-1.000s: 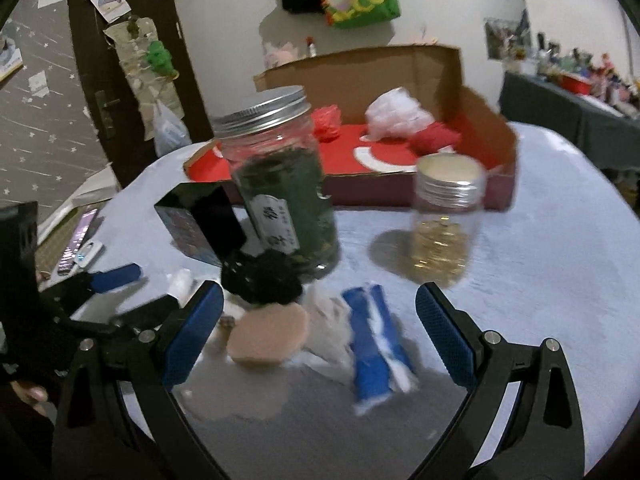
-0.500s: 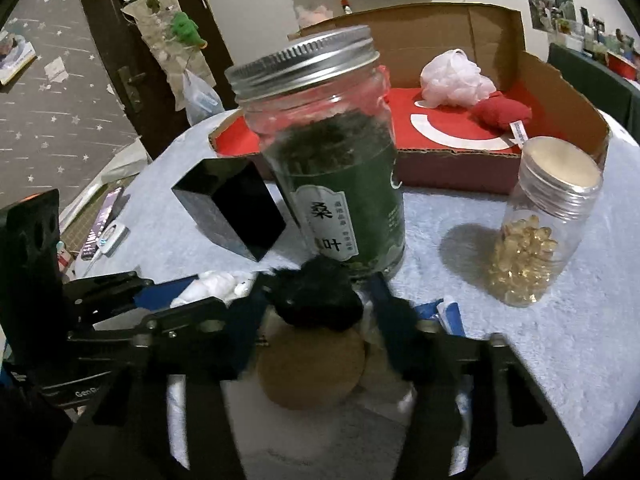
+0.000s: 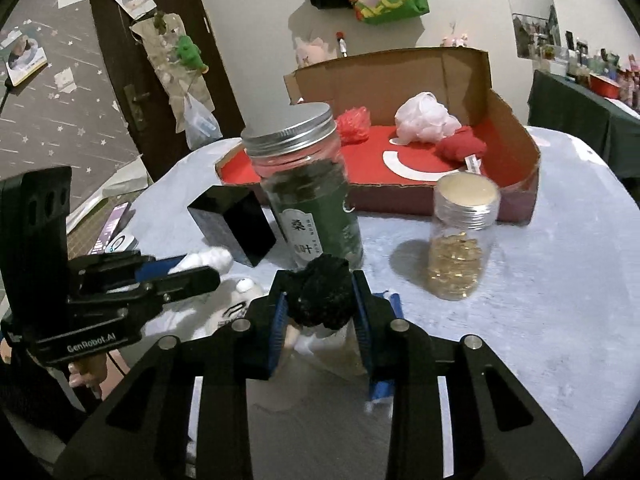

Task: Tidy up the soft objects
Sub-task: 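Grasp the white cloth with the left gripper while the right gripper grasps the black pompom, then carry the white cloth and black pompom in both grippers into the box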

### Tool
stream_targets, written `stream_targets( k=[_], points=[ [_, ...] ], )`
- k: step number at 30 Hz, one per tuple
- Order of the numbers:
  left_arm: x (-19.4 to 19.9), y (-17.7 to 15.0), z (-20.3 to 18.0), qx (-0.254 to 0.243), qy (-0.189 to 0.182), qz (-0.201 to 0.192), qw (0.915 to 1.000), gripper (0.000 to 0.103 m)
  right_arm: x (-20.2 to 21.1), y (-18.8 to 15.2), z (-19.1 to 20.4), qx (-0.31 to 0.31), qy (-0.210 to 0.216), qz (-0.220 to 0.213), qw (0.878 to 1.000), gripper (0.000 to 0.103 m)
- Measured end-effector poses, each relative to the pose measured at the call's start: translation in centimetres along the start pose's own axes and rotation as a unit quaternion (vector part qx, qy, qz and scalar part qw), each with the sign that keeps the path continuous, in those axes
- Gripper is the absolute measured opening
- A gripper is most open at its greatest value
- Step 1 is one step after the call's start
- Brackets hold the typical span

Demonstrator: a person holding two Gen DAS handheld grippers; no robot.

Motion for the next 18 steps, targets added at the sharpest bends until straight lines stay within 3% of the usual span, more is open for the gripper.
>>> stream_targets(
  k=[13,18],
  points=[
    [-0.9,0.9,-0.8,-0.002,-0.015,-0.001,0.9999,0.019,0.6,1.1,-0.1,-0.007,0.022,-0.014,1.000,0.029],
    [-0.9,0.7,-0.8,0.000,-0.016,0.002,0.9999,0.019,0.7,1.3,-0.2,-0.029,0.053,-0.012,0.998,0.029]
  ],
)
Point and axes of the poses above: each gripper's, at about its wrist camera, not at the fingertips, and x roughly against the way its jaws point, z to its left, y to its top, the point moved 7 cm from there along -x, roughly the way its jaws point, and after that the axes turned 7 degrees about -x, right-handed, at the moved point
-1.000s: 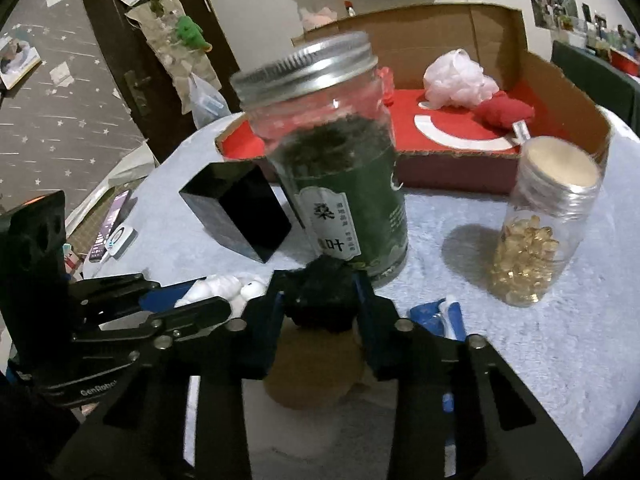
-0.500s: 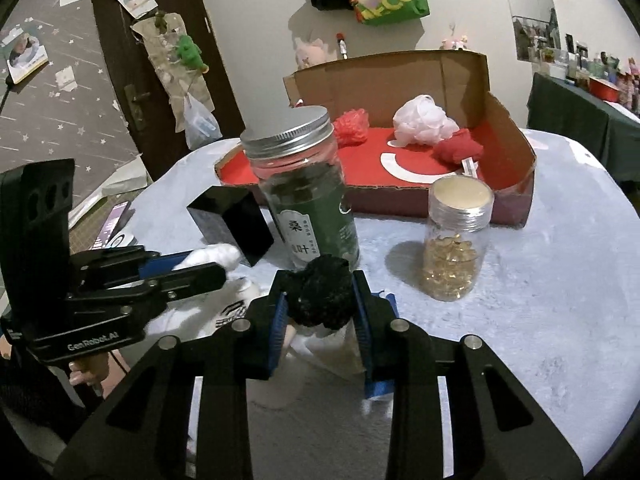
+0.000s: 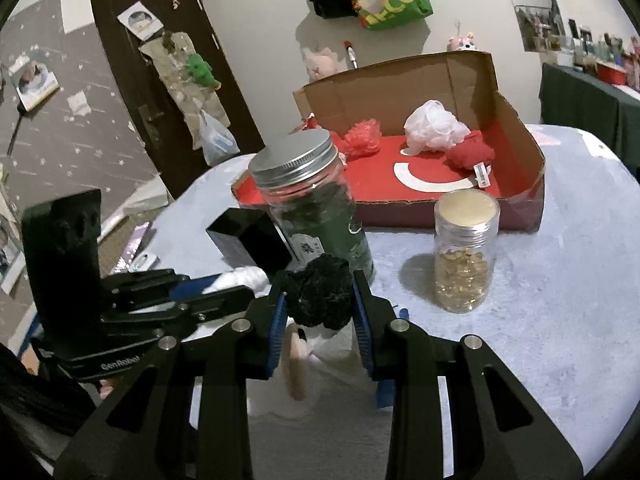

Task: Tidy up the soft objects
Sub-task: 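Carry the white cloth and black pompom in both grippers into the box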

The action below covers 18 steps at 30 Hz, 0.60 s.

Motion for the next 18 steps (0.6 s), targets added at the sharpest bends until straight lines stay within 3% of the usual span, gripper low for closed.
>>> stream_targets(
  k=[8,15,18],
  points=[
    [0.0,0.0,0.0,0.000,0.002,-0.001,1.0000,0.019,1.0,1.3,0.4,-0.021,0.036,-0.020,0.999,0.029],
    [0.2,0.5,-0.2,-0.003,-0.004,-0.009,0.9999,0.019,0.4,0.5,0.0,0.009,-0.030,-0.020,0.999,0.029],
    [0.1,0.6,-0.4,-0.006,-0.006,-0.010,0.9999,0.019,0.1,-0.1,0.0,0.014,-0.032,-0.016,0.999,0.029]
  ],
)
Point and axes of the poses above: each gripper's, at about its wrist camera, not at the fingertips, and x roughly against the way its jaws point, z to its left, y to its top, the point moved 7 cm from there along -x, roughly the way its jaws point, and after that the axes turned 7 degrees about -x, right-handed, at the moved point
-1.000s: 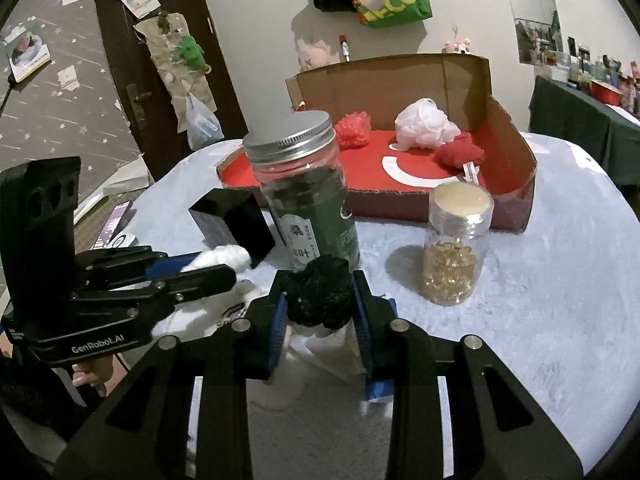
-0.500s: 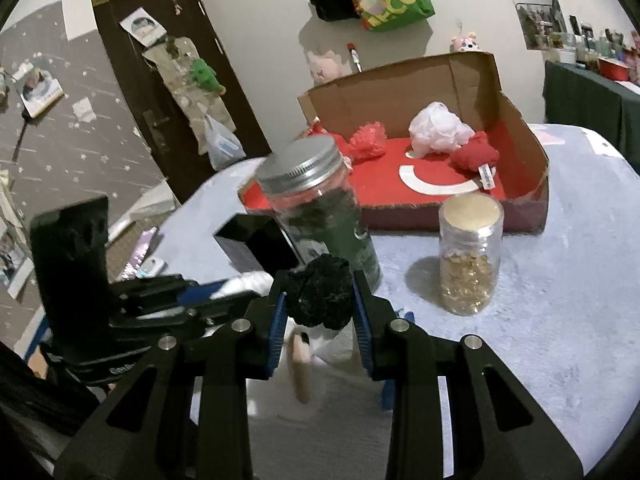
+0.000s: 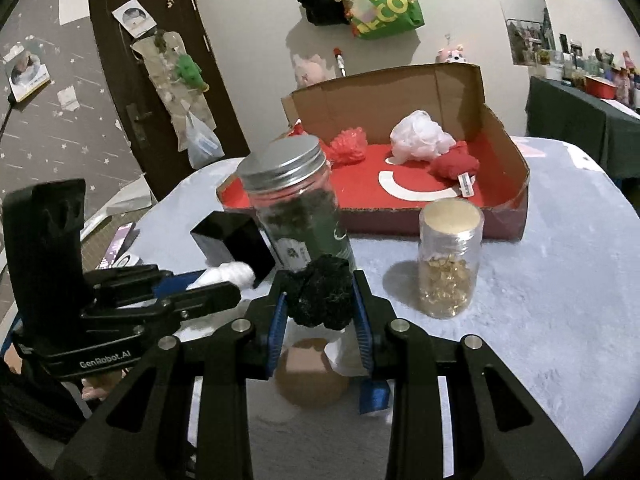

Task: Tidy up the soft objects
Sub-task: 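Carry the white cloth and black pompom in both grippers into the box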

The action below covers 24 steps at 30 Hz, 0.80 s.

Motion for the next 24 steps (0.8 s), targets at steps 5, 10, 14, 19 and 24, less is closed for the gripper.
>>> stream_targets(
  k=[5,10,14,19,24],
  points=[
    [-0.3,-0.1,-0.1,0.003,-0.004,0.004,1.0000,0.019,-0.2,-0.1,-0.4,-0.012,0.012,0.007,1.000,0.030],
    [-0.6,-0.5,0.0,0.004,-0.003,0.011,0.9999,0.019,-0.6,-0.7,-1.1,-0.024,0.006,0.016,1.000,0.031],
    [-0.9,-0.9,0.1,0.007,-0.003,0.017,0.9998,0.020,-0.9,-1.1,-1.3,-0.020,-0.007,0.024,1.000,0.040],
    [-1.6,-1.8,0.1,0.003,-0.001,0.028,0.9996,0.022,-0.6,-1.5,-1.0,0.013,-0.034,0.014,0.999,0.071],
    [-2.1,-2.5,0.2,0.007,0.002,0.037,0.9993,0.023,-0.7,-1.5,-1.2,0.011,-0.035,0.017,0.999,0.071]
  ],
)
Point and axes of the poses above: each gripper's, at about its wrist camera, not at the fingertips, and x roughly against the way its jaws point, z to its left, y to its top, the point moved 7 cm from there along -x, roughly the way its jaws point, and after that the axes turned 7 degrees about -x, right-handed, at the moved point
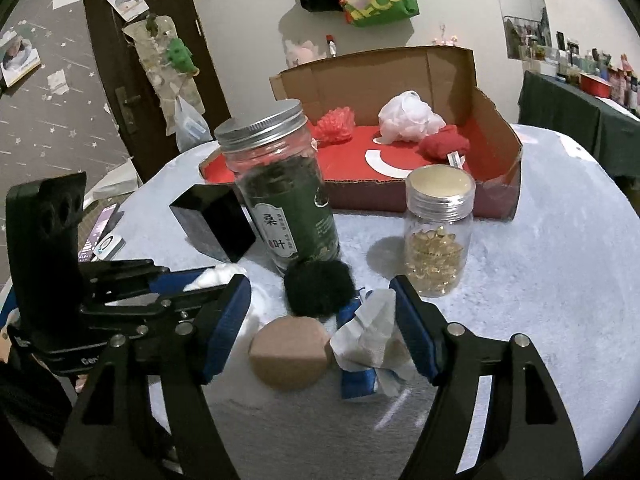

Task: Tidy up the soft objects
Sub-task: 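Carry the white cloth and black pompom in both grippers into the box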

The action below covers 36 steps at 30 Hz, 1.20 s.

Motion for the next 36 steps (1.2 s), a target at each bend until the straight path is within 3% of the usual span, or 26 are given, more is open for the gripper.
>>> stream_targets(
  k=[8,11,15,17,19,20,21,30,36],
  points=[
    [0.0,-0.3,-0.1,-0.004,-0.003,0.002,1.0000,0.038,0.1,1.5,0.8,0.054,-0.021,-0.004,0.998,0.071],
    [-0.1,-0.3,-0.1,-0.005,-0.004,0.003,1.0000,0.039,-0.1,1.9,1.2,0.070,-0.020,-0.001,0.997,0.071],
    [-0.3,-0.3,-0.2,-0.007,-0.004,0.005,1.0000,0.038,-1.9,1.1,1.8,0.085,-0.009,0.035,0.996,0.071],
    [-0.3,-0.3,-0.1,-0.006,-0.004,0.005,1.0000,0.031,-2.9,0.5,1.5,0.087,-0.018,0.052,0.995,0.071],
    [-0.3,-0.3,0.0,-0.005,-0.002,0.005,1.0000,0.023,-3.9,-0.1,1.2,0.083,-0.015,0.072,0.994,0.061],
    [-0.3,-0.2,0.1,-0.004,-0.003,0.004,1.0000,0.020,-4.3,-0.5,1.1,0.081,-0.013,0.083,0.993,0.040],
    [-0.2,-0.1,0.1,-0.004,-0.004,0.001,1.0000,0.019,-4.6,-0.7,0.9,0.078,-0.016,0.088,0.993,0.031],
    [2.1,2.2,-0.8,-0.030,-0.006,-0.039,0.9988,0.019,-1.1,0.7,2.1,0.066,-0.003,0.034,0.997,0.026],
    [2.1,2.7,-0.8,-0.036,-0.004,-0.043,0.9984,0.019,-0.2,0.7,2.6,0.069,-0.002,0.028,0.997,0.026]
  ],
)
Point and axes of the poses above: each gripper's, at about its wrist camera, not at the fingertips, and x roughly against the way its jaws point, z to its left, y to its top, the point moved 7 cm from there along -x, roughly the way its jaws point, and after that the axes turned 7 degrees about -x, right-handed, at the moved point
